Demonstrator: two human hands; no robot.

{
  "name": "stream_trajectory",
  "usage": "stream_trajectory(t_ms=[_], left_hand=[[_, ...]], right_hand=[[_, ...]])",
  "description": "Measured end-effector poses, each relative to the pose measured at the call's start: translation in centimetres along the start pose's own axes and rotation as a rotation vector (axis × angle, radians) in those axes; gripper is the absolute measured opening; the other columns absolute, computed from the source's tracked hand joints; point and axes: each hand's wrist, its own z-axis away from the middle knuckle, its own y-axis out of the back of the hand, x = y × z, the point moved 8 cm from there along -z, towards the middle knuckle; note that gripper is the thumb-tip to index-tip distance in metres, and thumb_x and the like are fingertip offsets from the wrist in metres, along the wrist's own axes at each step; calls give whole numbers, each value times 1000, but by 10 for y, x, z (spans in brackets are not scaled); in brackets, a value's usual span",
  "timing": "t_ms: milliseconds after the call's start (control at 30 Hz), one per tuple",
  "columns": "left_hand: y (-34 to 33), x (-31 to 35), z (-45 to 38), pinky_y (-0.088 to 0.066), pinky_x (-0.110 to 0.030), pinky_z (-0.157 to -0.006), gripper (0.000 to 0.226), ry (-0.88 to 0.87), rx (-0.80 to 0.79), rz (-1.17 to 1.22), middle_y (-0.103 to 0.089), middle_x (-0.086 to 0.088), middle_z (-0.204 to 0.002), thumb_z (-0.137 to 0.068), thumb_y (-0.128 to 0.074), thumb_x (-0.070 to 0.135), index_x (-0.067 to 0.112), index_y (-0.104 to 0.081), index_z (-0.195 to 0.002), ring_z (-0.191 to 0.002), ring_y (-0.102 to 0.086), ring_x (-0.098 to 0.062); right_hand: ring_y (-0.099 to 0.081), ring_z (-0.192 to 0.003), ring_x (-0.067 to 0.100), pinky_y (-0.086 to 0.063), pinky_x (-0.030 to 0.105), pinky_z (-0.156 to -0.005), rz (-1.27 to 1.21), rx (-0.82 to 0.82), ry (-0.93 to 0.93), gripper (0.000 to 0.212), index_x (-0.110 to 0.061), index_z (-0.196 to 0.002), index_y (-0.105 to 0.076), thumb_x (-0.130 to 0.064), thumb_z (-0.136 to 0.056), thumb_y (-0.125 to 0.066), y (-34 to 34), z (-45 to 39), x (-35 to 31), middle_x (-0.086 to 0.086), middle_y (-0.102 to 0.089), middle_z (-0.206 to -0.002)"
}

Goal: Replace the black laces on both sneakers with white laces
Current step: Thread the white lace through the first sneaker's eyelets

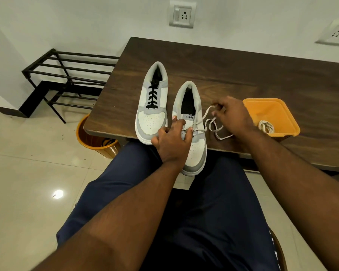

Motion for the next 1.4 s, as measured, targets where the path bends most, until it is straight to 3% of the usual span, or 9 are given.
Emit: stream_trajectory(t_ms=[167,467,600,767,933,1067,1167,1267,1400], left_hand=[[1,0,0,-24,-39,-90,29,2,1,-3,-66,6,-121,-89,-59,47,33,-63,-114,-109,-53,-22],[3,3,0,-26,-41,-89,26,-39,-15,-19,-66,8,-119,-91,-56,46,33,-63,-112,-110,-52,-24],[3,2,2,-23,-39,-85,28,-55,2,-34,-67,6,-120,-90,-55,45,33,-64,-114,-108,-55,-24],[-5,-1,1,-21,-38,-89,33,-34,-62,19,-57,9,-137,-94,-54,45,36,-59,-125,-113,-51,-22],[-7,2,3,-23,-40,-97,41,-39,-100,132,-47,10,-148,-101,-43,35,45,-44,-141,-117,-48,-19],[3,4,7,-42,-41,-97,51,-44,-49,323,-56,1,-136,-95,-52,14,26,-43,-144,-116,-51,-24],[16,-2,12,-49,-37,-89,23,11,-27,450,-64,0,-108,-93,-60,13,13,-62,-116,-101,-57,-18],[14,-11,19,-49,-31,-70,17,250,-224,774,-69,1,-88,-98,-56,21,11,-70,-95,-74,-59,-13],[9,6,37,-42,-27,-54,50,451,-677,1053,-73,-3,-107,-101,-35,52,17,-68,-114,-63,-60,-17]], right_hand=[[-50,-88,6,-40,25,-73,6,-98,146,28,-20,-116,-65,-22,-88,-68,-28,23,-29,-7,-51,-100],[-57,-90,22,-38,31,-62,297,-101,278,24,-20,-110,-71,-26,-96,-53,-19,11,-33,2,-59,-97],[-62,-92,23,-45,32,-69,255,-134,137,23,-21,-111,-68,-28,-97,-52,-25,11,-25,2,-67,-102],[-64,-89,8,-52,24,-75,-465,-124,-184,47,-26,-133,-44,-23,-91,-65,-45,50,-4,-6,-65,-102],[-57,-75,8,-46,17,-69,-587,-188,-313,41,-18,-117,-45,-16,-86,-72,-62,78,10,5,-62,-88],[-51,-58,8,-43,19,-55,-699,-325,-465,16,-9,-96,-59,-13,-87,-71,-65,87,6,3,-56,-68],[-43,-49,6,-32,19,-44,-741,-502,-556,13,-6,-89,-67,-20,-89,-67,-63,97,-6,1,-59,-65],[-35,-45,5,-23,20,-43,-951,-609,-554,13,-9,-89,-66,-21,-91,-64,-61,98,-31,-3,-53,-61],[-29,-39,3,-17,16,-39,-1267,-499,-548,10,-7,-94,-64,-16,-94,-60,-52,82,-53,-2,-45,-58]])
